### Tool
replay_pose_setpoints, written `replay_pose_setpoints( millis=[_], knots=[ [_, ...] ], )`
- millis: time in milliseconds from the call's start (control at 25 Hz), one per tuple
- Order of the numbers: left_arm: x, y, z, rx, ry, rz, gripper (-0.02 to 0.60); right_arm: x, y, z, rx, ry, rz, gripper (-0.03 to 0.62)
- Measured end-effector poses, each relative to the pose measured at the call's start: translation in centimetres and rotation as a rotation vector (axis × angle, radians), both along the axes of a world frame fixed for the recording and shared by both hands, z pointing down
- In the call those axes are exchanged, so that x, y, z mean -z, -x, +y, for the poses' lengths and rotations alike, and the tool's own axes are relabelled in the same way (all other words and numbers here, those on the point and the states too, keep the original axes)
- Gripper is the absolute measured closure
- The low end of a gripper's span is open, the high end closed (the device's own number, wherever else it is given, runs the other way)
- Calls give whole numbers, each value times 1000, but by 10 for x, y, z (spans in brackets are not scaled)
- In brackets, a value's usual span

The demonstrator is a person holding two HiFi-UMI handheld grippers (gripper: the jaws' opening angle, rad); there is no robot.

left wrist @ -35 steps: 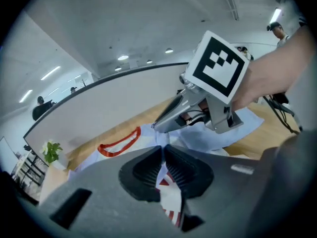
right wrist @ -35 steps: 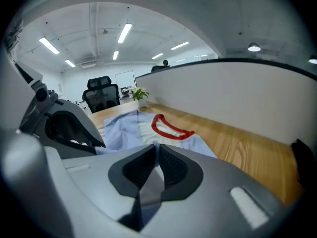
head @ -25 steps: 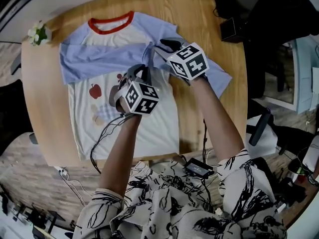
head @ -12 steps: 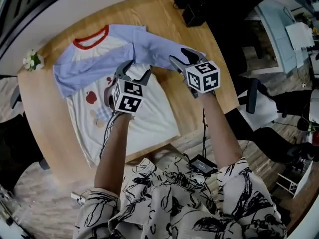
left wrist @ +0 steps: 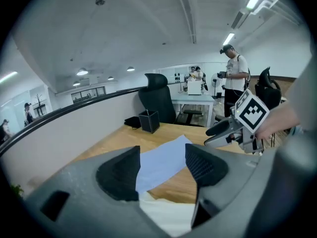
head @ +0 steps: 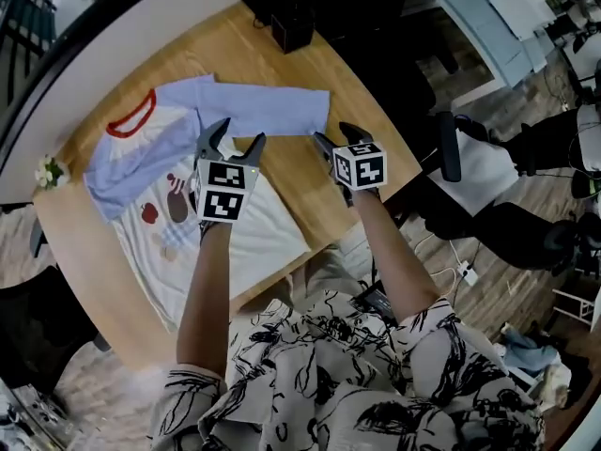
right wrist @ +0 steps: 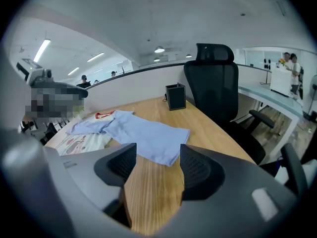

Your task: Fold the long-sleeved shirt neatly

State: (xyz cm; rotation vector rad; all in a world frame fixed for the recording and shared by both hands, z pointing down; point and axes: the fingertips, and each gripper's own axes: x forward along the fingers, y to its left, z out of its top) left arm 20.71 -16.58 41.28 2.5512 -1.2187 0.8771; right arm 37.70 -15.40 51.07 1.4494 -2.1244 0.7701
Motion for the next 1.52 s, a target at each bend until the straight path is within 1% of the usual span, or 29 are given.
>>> replay_pose_setpoints(
  millis=[80, 160, 240, 320, 400, 480, 600, 680, 840, 920, 1040, 1120, 1200, 1240, 1280, 1320, 1360, 1440, 1480, 1520],
  knots=[
    [-9, -29, -14, -36, 3, -34, 287, -17, -6, -1, -6, 27, -30, 307],
    [-18, -58, -31, -61, 12, -59, 284, -33, -15, -4, -45, 77, -67, 303],
    [-25, -81, -45, -65, 31, -79, 282, -46, -20, -9, -104, 134, -107, 304],
    [-32, -95, -55, -64, 50, -94, 282, -57, -14, -14, -124, 165, -116, 312],
    [-40, -110, -62, -76, 63, -111, 282, -65, -7, -19, -105, 169, -80, 344],
    [-50, -123, -70, -94, 73, -135, 282, -71, -4, -21, -77, 182, -22, 385],
    [-67, -136, -82, -122, 97, -178, 282, -78, -9, -21, -97, 194, 25, 503],
    [-79, -147, -90, -155, 114, -201, 284, -80, -13, -22, -97, 185, 31, 557],
    [-112, -179, -102, -256, 177, -242, 291, -83, -12, -20, -45, 209, 2, 563],
    [-134, -193, -103, -333, 230, -283, 312, -84, -10, -19, -27, 223, -16, 563],
    [-170, -206, -97, -463, 341, -370, 351, -83, -8, -20, -19, 222, -24, 563],
    [-181, -214, -97, -515, 355, -404, 370, -83, -9, -20, -16, 221, -24, 563],
    [-184, -225, -98, -544, 355, -408, 372, -83, -11, -19, -12, 223, -25, 563],
    [-185, -229, -98, -550, 359, -412, 378, -83, -12, -18, -11, 224, -26, 563],
    [-187, -232, -98, -549, 368, -420, 403, -83, -13, -18, -10, 223, -25, 563],
    [-190, -233, -97, -541, 382, -426, 445, -83, -12, -18, -8, 222, -24, 563],
    [-193, -234, -98, -523, 399, -421, 472, -83, -12, -17, -6, 221, -23, 563],
    [-194, -234, -98, -477, 421, -398, 540, -85, -11, -15, -7, 236, -41, 563],
    [-192, -234, -98, -464, 416, -396, 555, -85, -11, -15, -16, 247, -64, 563],
    [-187, -234, -100, -453, 399, -397, 557, -82, -15, -17, -35, 251, -91, 563]
  ],
)
